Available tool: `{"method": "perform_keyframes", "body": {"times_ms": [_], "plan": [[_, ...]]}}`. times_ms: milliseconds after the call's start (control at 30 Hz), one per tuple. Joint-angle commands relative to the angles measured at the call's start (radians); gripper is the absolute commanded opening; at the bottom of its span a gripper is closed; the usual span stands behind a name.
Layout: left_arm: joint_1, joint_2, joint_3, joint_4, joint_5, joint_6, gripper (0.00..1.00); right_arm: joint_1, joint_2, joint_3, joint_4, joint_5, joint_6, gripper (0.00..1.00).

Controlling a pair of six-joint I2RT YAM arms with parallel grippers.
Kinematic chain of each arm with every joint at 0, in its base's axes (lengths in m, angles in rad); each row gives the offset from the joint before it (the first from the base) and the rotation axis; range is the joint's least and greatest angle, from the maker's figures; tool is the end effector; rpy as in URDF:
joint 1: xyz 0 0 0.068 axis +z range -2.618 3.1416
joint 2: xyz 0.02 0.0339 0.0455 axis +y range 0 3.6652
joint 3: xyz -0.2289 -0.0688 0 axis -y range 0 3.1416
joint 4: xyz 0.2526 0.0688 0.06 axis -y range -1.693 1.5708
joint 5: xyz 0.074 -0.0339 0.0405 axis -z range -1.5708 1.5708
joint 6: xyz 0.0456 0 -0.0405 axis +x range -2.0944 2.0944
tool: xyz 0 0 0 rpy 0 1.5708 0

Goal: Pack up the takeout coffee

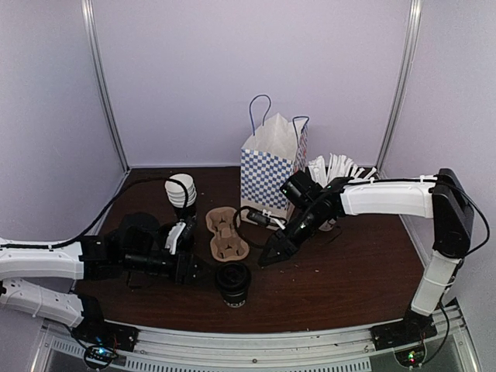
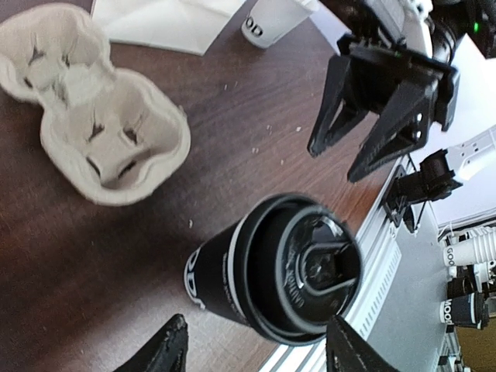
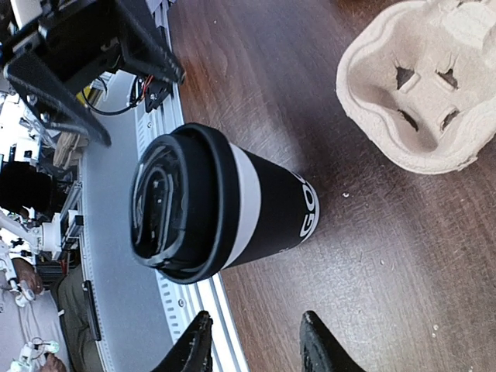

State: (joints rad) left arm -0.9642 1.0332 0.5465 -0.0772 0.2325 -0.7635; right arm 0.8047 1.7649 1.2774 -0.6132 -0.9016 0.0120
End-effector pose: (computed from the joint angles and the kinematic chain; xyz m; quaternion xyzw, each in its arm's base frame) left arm 0.1363 -0.2148 0.1817 0.1428 0.8600 -0.4303 0.2340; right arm 0.2250 0.2855 0.1816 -0.4315 0.7683 0.4721 0.0241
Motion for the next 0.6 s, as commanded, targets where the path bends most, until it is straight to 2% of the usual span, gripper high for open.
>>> {"method": "perform_keyframes", "body": {"times_ms": [0,267,433,567], "plan": [[-0.05,0.0,-0.035,0.062,0.018,-0.06,0.62,-0.002,0.052,0.032,0.065,-0.058,0.033,0.4],[-0.167,0.111,-0.008,0.103,-0.049,-0.052,0.67,0.001,0.156,0.107,0.127,-0.182,0.057,0.52],[-0.17,0.111,0.017,0.027,-0.13,-0.019,0.67,0.018,0.193,0.098,0.144,-0.276,0.081,0.56],[-0.153,0.073,0.026,-0.041,-0.167,0.034,0.67,0.021,0.156,0.032,0.172,-0.322,0.087,0.57]]}}
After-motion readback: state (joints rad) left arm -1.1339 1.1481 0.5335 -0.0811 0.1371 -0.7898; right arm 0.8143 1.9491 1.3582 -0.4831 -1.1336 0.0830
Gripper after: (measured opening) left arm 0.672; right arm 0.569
